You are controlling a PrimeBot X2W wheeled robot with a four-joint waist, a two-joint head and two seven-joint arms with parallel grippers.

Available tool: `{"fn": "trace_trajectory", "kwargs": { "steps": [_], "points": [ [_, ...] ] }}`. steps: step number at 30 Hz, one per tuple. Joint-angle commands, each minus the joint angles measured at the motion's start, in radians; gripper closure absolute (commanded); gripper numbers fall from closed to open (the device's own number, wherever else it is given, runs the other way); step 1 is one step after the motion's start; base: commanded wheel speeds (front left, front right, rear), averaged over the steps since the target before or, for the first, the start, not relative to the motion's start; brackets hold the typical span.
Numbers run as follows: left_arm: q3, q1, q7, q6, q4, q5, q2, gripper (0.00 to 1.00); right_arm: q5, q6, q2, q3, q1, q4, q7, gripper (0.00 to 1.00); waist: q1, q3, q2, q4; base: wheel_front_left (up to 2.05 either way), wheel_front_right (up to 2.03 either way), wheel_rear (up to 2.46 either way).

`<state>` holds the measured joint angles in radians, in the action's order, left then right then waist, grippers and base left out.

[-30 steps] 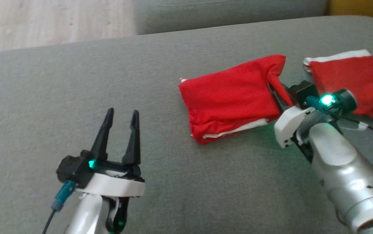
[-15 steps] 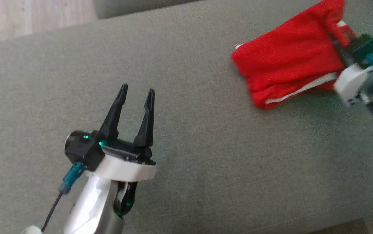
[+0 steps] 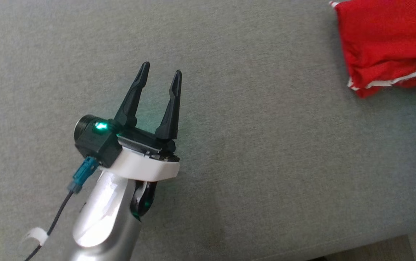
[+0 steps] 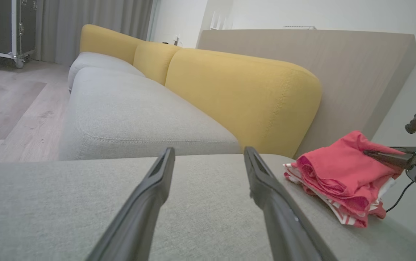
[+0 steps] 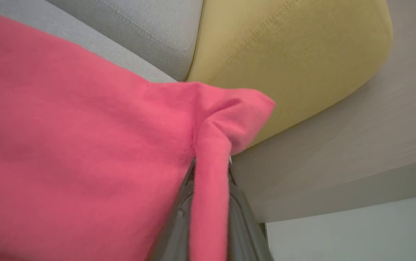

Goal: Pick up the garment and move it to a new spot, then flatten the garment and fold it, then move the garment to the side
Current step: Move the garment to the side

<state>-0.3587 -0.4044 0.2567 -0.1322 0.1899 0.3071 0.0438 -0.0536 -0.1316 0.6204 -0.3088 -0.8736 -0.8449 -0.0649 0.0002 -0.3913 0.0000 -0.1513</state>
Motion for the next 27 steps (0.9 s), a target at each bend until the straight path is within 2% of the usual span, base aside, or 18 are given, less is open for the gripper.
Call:
{"fn": "trace_trajectory", "kwargs": {
  "steps": [1, 6, 7, 8, 13, 16, 21, 27],
  "points": [
    [0.023, -0.024, 0.005, 0.002, -0.027, -0.004, 0.007, 0.00, -0.010, 0.001, 0.041, 0.015, -0.010, 0.011, 0.001, 1.00, -0.0002, -0.018, 0.0000, 0.016, 0.00, 0.00, 0.00],
    [0.024, -0.031, 0.005, 0.002, -0.020, -0.001, 0.011, 0.00, -0.026, 0.001, 0.039, 0.083, 0.002, -0.029, 0.005, 1.00, -0.0002, -0.029, 0.0000, 0.030, 0.00, 0.00, 0.00],
    [0.025, -0.031, 0.005, 0.002, -0.019, 0.000, 0.012, 0.00, -0.031, 0.001, 0.037, 0.094, 0.004, -0.034, 0.004, 0.46, -0.0002, -0.029, 0.0000, 0.031, 0.00, 0.00, 0.00],
    [0.027, -0.032, 0.005, 0.002, -0.018, 0.001, 0.013, 0.00, -0.034, 0.001, 0.031, 0.111, 0.006, -0.035, 0.002, 0.00, -0.0002, -0.027, 0.0000, 0.031, 0.00, 0.00, 0.00],
    [0.047, -0.022, 0.005, 0.002, -0.012, 0.004, 0.014, 0.00, -0.066, 0.001, 0.000, 0.161, 0.014, -0.026, -0.009, 0.00, -0.0002, 0.003, 0.0000, 0.029, 0.00, 0.00, 0.00],
    [0.075, 0.001, 0.005, 0.002, -0.012, 0.005, 0.014, 0.00, -0.085, 0.001, -0.054, 0.184, 0.002, 0.011, -0.022, 0.00, -0.0002, 0.053, 0.0000, 0.021, 0.00, 0.00, 0.00],
    [0.119, 0.057, 0.005, 0.002, -0.015, 0.004, 0.013, 0.00, -0.084, 0.001, -0.155, 0.189, 0.007, 0.061, -0.038, 0.00, -0.0002, 0.151, 0.0000, 0.015, 0.00, 0.00, 0.00],
    [0.198, 0.133, 0.005, 0.002, -0.043, -0.006, 0.011, 0.00, 0.004, 0.001, -0.311, 0.202, 0.061, 0.143, -0.085, 0.00, -0.0002, 0.254, 0.0000, 0.030, 0.00, 0.00, 0.00]
  ]
}}
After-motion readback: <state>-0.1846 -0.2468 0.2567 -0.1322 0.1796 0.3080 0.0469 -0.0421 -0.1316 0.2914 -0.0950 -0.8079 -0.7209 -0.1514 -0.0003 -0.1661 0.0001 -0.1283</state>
